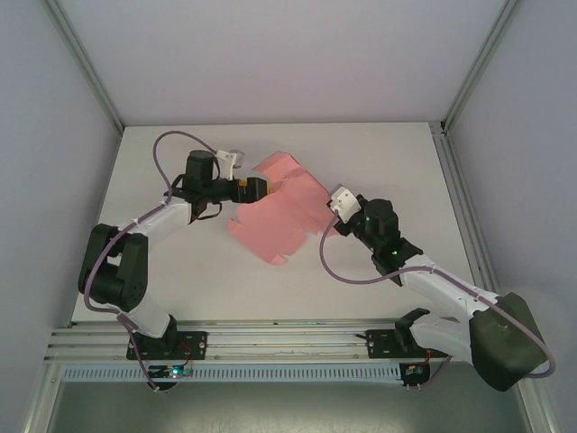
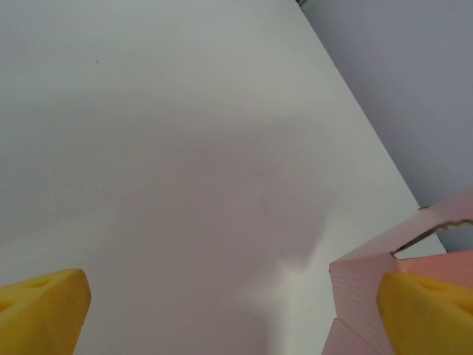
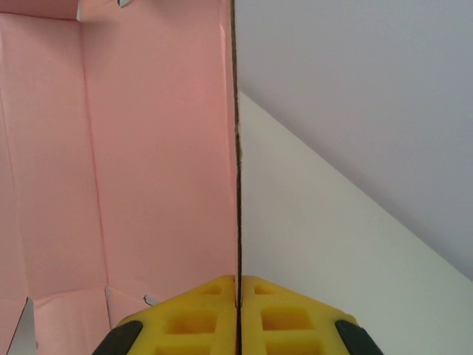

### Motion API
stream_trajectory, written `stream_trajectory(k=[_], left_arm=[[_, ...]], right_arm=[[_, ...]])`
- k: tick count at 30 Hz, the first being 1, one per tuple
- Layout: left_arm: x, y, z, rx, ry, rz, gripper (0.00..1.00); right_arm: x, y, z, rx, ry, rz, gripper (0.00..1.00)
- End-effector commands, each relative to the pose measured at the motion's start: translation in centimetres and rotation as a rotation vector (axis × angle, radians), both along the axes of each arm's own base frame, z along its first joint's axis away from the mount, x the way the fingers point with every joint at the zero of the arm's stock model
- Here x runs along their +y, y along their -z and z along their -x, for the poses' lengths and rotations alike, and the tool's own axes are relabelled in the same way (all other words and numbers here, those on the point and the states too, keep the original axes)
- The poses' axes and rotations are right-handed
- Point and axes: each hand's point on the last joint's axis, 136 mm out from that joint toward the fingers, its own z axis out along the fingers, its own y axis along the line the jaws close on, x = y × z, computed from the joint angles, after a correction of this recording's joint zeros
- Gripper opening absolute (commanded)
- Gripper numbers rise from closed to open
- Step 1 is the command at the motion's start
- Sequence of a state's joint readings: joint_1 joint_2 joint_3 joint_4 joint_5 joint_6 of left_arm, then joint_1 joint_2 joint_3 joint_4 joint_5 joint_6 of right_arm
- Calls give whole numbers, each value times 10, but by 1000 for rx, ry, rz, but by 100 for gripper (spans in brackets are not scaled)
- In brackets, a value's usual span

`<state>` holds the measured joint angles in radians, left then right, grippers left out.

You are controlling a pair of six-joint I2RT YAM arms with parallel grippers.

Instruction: Assemble paper box

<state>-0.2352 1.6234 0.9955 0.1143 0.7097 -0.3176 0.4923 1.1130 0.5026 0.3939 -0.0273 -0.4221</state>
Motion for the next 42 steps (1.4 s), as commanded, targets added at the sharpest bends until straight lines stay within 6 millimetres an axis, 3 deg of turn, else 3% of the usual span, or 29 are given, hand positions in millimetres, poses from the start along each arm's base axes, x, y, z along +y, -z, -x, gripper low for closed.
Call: stream_trajectory(k=[1, 9, 13, 20, 26, 31, 34, 38, 42], left_arm=[[-21, 1, 5, -13, 67, -10, 100], [-10, 50, 12, 44, -29, -433, 100], [6, 72, 8, 79, -129, -618, 100], [15, 82, 12, 95, -196, -695, 100], [43, 95, 41, 189, -285, -730, 100], [72, 92, 66, 220, -369, -722, 100], [98, 81, 73, 256, -493, -714, 100], [136, 60, 70, 248, -682, -725, 100], [170, 56, 61, 304, -853, -636, 100]], right_arm=[[12, -20, -4, -35, -37, -35, 8], [18, -8, 3, -53, -74, 84, 8], [22, -8, 3, -64, -73, 92, 8], [20, 6, -6, -120, -16, 335, 9], [24, 15, -17, -149, -11, 538, 10], [38, 43, -19, -172, -81, 703, 9], [50, 48, -22, -240, -89, 742, 8], [57, 50, -31, -359, -68, 864, 8], [61, 57, -36, -401, -71, 915, 8]])
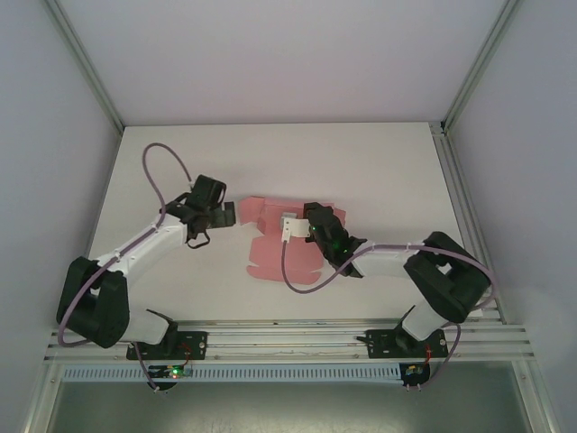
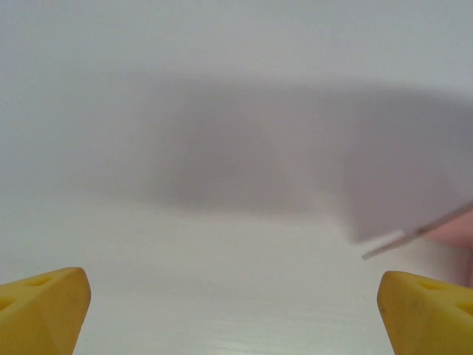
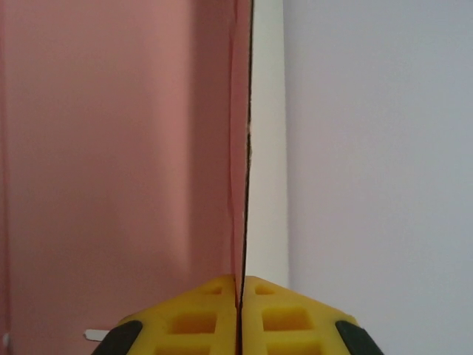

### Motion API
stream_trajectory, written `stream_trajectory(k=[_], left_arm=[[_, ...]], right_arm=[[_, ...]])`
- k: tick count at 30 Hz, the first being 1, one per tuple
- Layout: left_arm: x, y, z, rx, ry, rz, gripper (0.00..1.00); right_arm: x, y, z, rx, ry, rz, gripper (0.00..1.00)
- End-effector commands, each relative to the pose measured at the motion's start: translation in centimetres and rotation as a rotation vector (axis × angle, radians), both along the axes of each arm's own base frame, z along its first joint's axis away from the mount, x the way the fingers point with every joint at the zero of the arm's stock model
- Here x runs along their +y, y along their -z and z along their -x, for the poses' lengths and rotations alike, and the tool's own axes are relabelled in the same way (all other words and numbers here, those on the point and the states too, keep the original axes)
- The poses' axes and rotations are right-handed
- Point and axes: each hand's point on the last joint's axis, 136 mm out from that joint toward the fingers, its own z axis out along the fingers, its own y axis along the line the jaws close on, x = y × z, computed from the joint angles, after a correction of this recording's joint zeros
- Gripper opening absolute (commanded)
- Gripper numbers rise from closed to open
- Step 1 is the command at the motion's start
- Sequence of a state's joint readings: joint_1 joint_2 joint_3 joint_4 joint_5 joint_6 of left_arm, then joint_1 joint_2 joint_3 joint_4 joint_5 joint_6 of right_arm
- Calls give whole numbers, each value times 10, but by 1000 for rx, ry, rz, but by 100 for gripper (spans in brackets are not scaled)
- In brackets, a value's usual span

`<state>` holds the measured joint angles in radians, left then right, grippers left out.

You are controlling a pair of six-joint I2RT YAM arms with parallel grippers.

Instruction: Assemble paper box

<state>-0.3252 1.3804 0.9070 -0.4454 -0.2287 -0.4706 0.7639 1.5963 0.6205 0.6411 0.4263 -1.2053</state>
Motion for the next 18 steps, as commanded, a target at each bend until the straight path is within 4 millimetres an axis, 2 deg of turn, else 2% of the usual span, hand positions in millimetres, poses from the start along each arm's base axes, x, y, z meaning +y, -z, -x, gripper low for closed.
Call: stream_trajectory(k=[1, 4, 6, 10, 12, 16, 18], left_arm=[[40, 3, -2, -5, -226, 52, 100], [53, 14, -19, -36, -310, 185, 100], [47, 18, -35, -57, -299, 276, 100], [-4, 10, -77, -169, -7, 441, 99], [-24, 9, -87, -182, 113, 480, 91], [-53, 14, -99, -161, 255, 499, 70], [-73, 14, -96, -162, 344, 512, 65]], right_arm=[[1, -17, -7, -132, 3, 31, 8], [4, -23, -6, -178, -11, 19, 8], [6, -23, -4, -193, -24, 25, 9], [7, -17, -2, -176, -27, 38, 10], [7, -16, 0, -162, -25, 22, 9], [8, -14, 1, -147, -23, 8, 9], [7, -16, 0, -149, -17, 3, 9]])
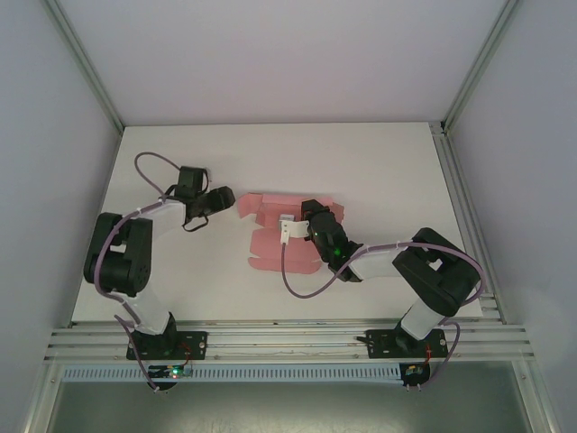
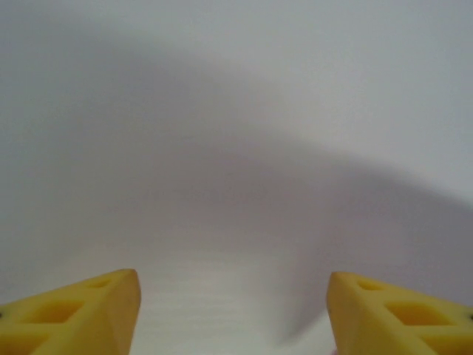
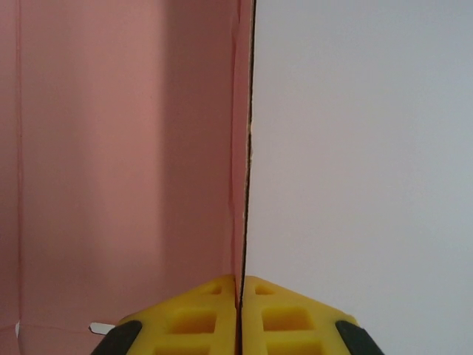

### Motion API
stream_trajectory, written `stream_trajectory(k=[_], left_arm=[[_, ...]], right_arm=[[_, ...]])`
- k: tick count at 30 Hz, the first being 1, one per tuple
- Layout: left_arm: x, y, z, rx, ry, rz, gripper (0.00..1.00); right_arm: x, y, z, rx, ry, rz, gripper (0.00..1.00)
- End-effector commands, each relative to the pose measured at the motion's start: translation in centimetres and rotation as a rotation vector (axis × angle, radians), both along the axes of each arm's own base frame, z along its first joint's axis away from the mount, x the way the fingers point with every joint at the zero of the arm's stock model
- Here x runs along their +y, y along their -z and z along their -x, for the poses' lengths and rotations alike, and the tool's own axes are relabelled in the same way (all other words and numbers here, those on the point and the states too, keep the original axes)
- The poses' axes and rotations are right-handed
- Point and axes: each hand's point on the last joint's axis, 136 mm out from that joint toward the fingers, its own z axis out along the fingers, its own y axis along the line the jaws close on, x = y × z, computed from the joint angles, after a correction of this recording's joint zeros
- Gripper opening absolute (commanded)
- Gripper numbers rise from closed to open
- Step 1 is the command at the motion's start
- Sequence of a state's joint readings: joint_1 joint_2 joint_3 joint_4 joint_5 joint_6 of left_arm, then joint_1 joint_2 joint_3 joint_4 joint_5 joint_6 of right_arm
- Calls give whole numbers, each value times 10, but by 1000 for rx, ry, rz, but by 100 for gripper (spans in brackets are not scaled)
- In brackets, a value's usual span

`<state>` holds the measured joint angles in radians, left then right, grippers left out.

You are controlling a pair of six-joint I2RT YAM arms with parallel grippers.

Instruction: Assemble paper box

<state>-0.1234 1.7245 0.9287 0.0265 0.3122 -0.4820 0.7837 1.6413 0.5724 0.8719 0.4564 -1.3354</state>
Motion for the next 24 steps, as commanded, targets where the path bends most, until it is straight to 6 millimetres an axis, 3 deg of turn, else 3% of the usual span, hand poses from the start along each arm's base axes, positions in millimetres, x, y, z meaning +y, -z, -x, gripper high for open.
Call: stream_trajectory(k=[1, 6, 11, 15, 24], left_arm=[[-50, -35, -11, -183, 233, 66, 65], [-78, -47, 14, -295, 386, 114, 60], [-94, -46, 43, -308, 480, 100, 51], [-102, -41, 62, -316, 532, 55, 51], [-113, -28, 57, -304, 545, 14, 47]], right_arm=[[0, -2, 2, 1, 17, -22, 9], [-3, 2, 4, 39, 24, -31, 9], [-5, 6, 5, 50, 33, -20, 9], [-6, 8, 5, 54, 36, -16, 9], [-4, 16, 12, 67, 36, 7, 9]])
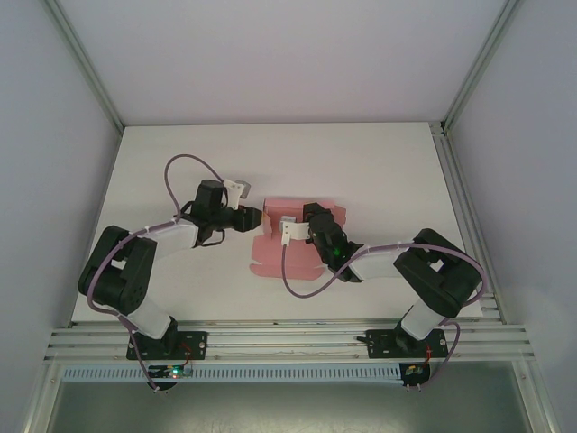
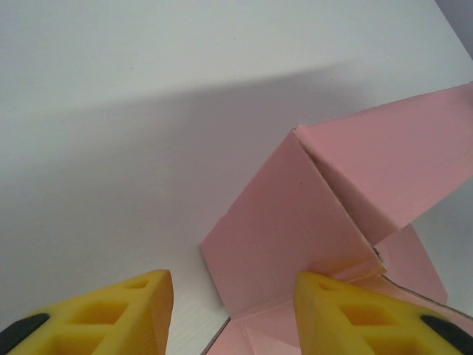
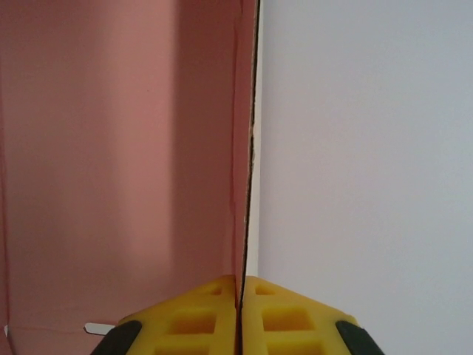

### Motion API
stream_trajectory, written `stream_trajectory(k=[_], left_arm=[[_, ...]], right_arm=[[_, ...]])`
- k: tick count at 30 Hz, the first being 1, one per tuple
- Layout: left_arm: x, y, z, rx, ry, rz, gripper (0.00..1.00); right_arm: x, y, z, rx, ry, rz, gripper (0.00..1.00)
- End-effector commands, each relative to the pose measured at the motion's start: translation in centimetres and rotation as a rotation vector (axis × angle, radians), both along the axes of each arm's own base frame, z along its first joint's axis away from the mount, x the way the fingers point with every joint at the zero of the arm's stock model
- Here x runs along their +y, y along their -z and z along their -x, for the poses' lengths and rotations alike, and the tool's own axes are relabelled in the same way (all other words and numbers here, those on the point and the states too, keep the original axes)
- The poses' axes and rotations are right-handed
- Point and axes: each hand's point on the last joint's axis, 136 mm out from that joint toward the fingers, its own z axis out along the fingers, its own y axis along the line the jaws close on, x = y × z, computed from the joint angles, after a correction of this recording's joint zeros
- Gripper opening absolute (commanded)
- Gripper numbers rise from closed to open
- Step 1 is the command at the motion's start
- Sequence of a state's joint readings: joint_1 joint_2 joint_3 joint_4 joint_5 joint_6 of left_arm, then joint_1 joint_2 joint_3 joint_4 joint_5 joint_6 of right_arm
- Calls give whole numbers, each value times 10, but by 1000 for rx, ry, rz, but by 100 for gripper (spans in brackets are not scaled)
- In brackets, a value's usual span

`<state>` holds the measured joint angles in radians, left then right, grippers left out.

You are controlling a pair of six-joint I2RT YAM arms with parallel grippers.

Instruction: Assemble paper box

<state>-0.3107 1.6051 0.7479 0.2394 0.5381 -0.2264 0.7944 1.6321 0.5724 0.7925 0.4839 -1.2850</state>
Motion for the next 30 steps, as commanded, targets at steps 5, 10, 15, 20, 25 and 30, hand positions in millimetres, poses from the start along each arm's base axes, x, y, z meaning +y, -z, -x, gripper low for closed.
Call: stream_trajectory(k=[5, 10, 15, 20, 25, 30], left_arm=[[-13, 11, 2, -89, -7, -117, 51], [-13, 18, 11, -84, -19, -121, 52], [-20, 26, 28, -64, 44, -109, 51], [-18, 27, 35, -98, 34, -111, 50], [-14, 24, 34, -137, 35, -136, 49], [-22, 6, 18, -202, 60, -130, 45]], right_arm=[[-4, 5, 10, 4, 41, 11, 9], [-7, 12, 25, -14, 39, 58, 9], [-9, 21, 34, -30, 69, 117, 9], [-11, 21, 39, -2, 79, 86, 9], [-13, 14, 39, -16, 73, 93, 9], [-7, 21, 43, -3, 52, 133, 9]])
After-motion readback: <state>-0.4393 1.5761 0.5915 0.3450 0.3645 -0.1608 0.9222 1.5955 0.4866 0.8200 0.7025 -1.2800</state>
